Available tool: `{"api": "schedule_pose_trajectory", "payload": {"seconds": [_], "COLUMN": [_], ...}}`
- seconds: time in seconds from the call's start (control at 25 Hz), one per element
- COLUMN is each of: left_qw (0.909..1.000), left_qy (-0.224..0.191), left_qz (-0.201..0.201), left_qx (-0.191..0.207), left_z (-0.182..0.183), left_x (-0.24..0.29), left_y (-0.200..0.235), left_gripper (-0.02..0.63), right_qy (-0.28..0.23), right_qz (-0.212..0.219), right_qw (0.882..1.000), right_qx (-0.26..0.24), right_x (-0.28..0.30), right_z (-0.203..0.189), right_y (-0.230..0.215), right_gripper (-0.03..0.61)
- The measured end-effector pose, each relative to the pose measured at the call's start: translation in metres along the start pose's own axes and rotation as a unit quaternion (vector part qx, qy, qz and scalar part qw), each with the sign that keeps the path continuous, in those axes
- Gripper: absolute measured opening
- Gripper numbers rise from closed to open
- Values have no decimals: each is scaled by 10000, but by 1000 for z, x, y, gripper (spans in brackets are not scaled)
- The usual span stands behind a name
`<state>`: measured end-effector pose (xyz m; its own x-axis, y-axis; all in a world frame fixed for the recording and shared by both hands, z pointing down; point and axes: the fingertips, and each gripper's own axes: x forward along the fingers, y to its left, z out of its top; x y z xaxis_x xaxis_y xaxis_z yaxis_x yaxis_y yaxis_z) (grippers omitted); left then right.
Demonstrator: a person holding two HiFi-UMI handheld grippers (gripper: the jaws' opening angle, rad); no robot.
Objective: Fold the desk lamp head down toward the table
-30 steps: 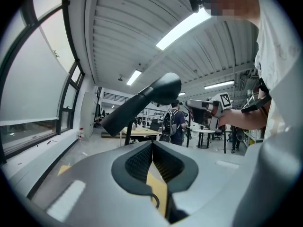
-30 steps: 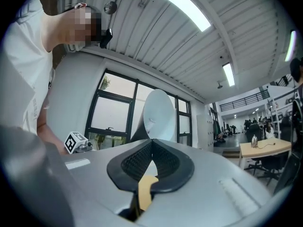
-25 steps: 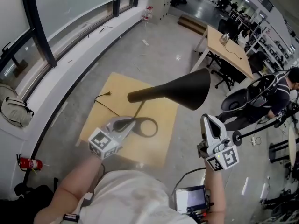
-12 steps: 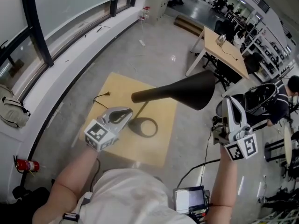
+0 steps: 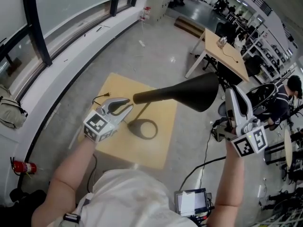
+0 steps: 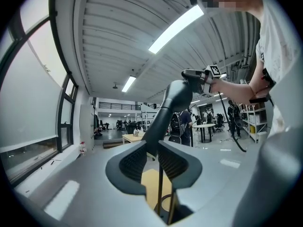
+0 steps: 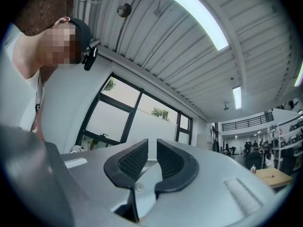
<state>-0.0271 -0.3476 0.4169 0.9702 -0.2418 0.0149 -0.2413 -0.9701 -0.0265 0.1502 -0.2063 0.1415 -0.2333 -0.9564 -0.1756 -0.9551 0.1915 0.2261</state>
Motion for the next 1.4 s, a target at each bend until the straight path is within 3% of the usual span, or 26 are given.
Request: {"api": "schedule_pose_trajectory", "payload": {"seconds": [0.28,0.56,0.88,1.28,1.4], "left_qw": [9992,9956,9902,9883,9877], "left_qy": [53,0,-109,66,165], "left_qz": [-345,-704,-1128,-1266,-1208], "left_qx": [187,619,815,849,980], "left_z": [-1,2,4,-9,-8], "left_x": [15,31,52,57,63], "left_y": [3,-2,-6,-11,-8], "left_gripper": [180,287,298,295,249], "right_qy": [274,796,1375,1459,1444], "right_qz": [-100,-286,-310,-344,-349], "right_qw": [9996,9964,9884,9858,9855], "right_qx": [-37,-39,-557,-760,-824], "right_x": [11,20,36,44,46], "right_z": [-10,-33,-58,-60,-57], "right_y": [1,0,3,2,1], "right_gripper": [154,214,252,256,258]}}
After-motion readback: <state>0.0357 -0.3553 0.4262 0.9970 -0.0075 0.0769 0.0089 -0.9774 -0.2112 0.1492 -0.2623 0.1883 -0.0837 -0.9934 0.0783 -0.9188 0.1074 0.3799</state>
